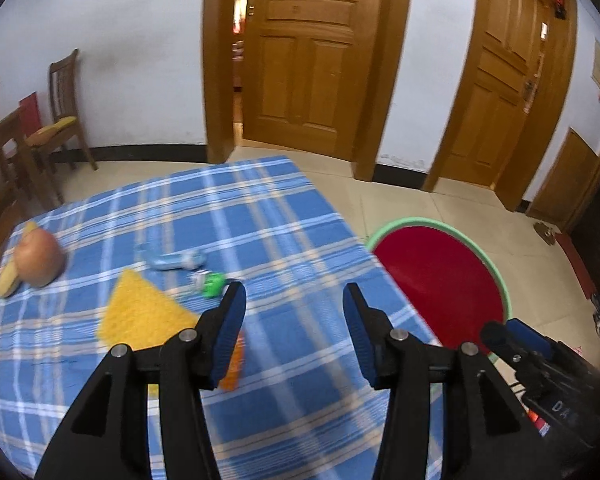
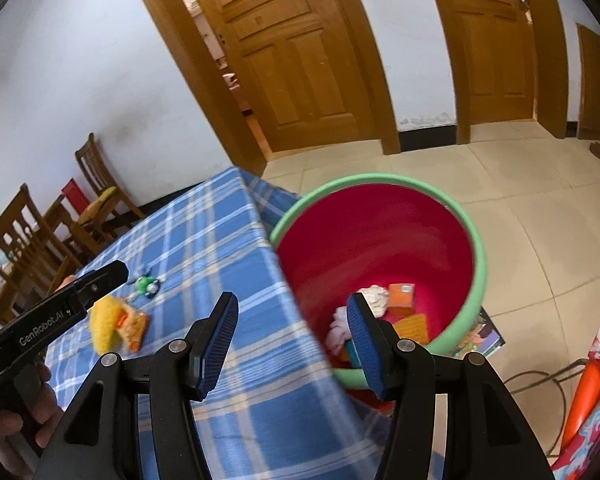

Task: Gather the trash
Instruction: 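Move both grippers back toward the trash on the table, then grasp the yellow foam net with the left gripper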

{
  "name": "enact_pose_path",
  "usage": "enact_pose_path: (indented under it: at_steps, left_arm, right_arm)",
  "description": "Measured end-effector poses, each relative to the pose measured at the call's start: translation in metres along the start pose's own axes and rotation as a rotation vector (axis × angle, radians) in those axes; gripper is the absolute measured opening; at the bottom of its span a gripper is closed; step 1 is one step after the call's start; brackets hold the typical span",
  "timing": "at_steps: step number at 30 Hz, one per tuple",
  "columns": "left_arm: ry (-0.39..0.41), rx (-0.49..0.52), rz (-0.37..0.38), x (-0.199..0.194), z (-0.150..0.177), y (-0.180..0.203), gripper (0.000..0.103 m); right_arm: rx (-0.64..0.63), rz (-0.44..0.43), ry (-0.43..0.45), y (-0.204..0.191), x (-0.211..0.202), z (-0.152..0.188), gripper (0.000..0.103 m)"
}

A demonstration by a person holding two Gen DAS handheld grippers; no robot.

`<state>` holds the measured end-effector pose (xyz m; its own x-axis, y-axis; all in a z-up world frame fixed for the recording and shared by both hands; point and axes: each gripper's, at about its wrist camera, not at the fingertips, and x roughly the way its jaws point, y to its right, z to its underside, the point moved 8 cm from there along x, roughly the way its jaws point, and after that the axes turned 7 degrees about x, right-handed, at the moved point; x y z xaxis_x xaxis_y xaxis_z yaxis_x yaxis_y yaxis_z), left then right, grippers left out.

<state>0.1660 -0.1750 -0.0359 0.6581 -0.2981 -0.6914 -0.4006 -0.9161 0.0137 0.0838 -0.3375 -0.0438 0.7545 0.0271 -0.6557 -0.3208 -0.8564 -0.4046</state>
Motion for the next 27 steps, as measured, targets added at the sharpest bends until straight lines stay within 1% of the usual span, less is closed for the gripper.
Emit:
enact_pose_path:
  at_steps: [4, 8, 11, 16, 20, 21, 22, 24, 27]
  left_arm:
    - [-0.009, -0.022, -0.048, -0.004, 0.006, -0.027, 0.051]
    - [-0.032, -0.047, -0.095, -0.003, 0.015, -0.054, 0.055]
    - [-0.054, -0.064, -0.119, 0.002, 0.024, -0.072, 0.055]
    - [-0.114, -0.119, -0.166, 0.021, 0.043, -0.108, 0.055]
    - [-0.154, -0.149, -0.167, 0.035, 0.055, -0.122, 0.055]
    - [-0.152, -0.155, -0.162, 0.036, 0.056, -0.125, 0.060]
    - [-0.148, -0.158, -0.162, 0.036, 0.056, -0.125, 0.063]
    - [-0.144, -0.158, -0.163, 0.037, 0.056, -0.128, 0.064]
    - [-0.143, -0.164, -0.146, 0.038, 0.057, -0.128, 0.064]
  right_arm:
    - [-0.022, -0.010, 0.005, -0.018, -0.002, 0.003, 0.058]
    - [-0.040, -0.013, -0.001, -0.031, -0.001, 0.010, 0.058]
    - [-0.051, -0.014, -0.011, -0.039, 0.003, 0.014, 0.058]
    - [-0.067, -0.007, -0.029, -0.049, 0.013, 0.018, 0.058]
    - [-0.079, -0.004, -0.045, -0.056, 0.021, 0.020, 0.058]
    - [-0.083, -0.003, -0.048, -0.058, 0.023, 0.020, 0.058]
    - [-0.087, -0.001, -0.051, -0.060, 0.026, 0.021, 0.058]
    - [-0.092, -0.001, -0.058, -0.064, 0.029, 0.023, 0.058]
    - [-0.102, -0.003, -0.068, -0.070, 0.033, 0.026, 0.058]
